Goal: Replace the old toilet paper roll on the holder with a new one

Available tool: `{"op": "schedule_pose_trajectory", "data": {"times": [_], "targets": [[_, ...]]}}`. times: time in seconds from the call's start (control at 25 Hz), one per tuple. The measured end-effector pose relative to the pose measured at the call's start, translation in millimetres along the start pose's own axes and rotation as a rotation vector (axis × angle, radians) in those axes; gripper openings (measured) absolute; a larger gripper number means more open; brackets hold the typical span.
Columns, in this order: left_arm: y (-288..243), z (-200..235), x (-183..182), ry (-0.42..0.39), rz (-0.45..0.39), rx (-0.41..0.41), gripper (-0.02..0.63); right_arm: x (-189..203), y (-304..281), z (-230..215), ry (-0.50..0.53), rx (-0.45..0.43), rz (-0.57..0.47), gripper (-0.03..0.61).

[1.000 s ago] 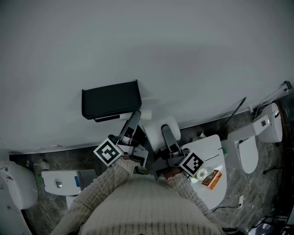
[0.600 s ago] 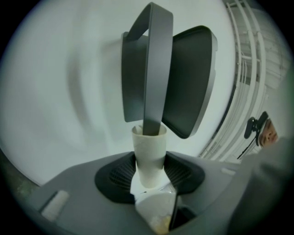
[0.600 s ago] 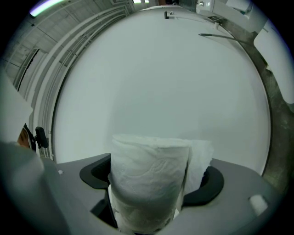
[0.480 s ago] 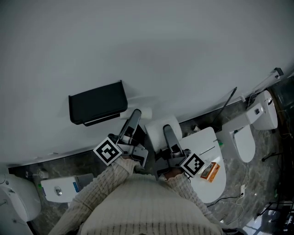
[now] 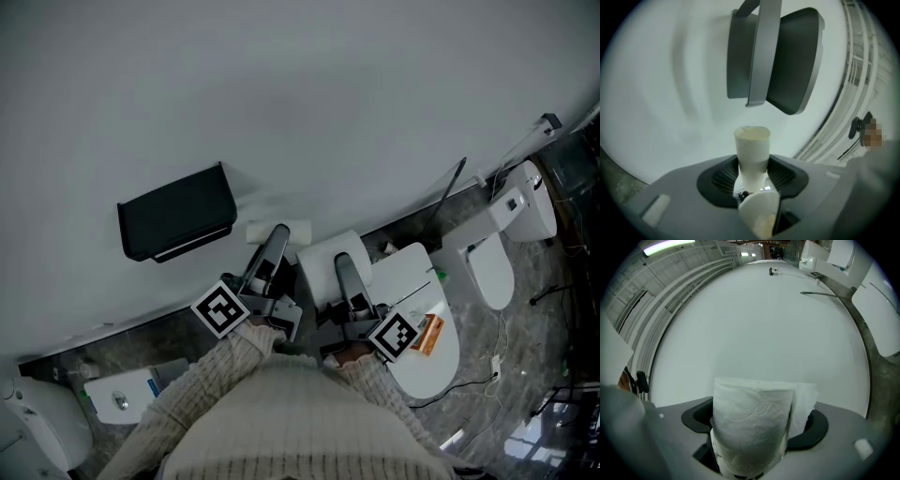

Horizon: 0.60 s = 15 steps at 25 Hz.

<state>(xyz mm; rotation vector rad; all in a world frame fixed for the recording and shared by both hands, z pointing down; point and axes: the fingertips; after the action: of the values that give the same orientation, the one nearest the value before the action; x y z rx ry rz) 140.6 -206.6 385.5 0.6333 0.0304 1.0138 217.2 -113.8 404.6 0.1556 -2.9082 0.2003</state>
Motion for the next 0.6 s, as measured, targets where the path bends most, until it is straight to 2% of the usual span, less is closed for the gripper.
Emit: {"op": "schedule_pose_trajectory", "data": {"times": [0.2,0.6], "targets": [[11,2,-2,0.001,-0.003,-0.018,0.179,-6,1,5,-0.008,-0.015,-0.030,0.439],[43,4,-19,-0.024,-0.056,-0.074,0.179,1,-23,17,-0.005,-0.041,-0.003,0.439]]}}
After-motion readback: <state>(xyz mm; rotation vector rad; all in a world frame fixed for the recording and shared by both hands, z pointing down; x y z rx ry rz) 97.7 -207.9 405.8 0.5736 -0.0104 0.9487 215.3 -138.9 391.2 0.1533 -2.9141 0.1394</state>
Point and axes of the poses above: the fingertips, and each gripper's own axes: y backward along the fingers, z to its left, x out of its underside, and after that the axes turned 14 degrees about x, right-handed
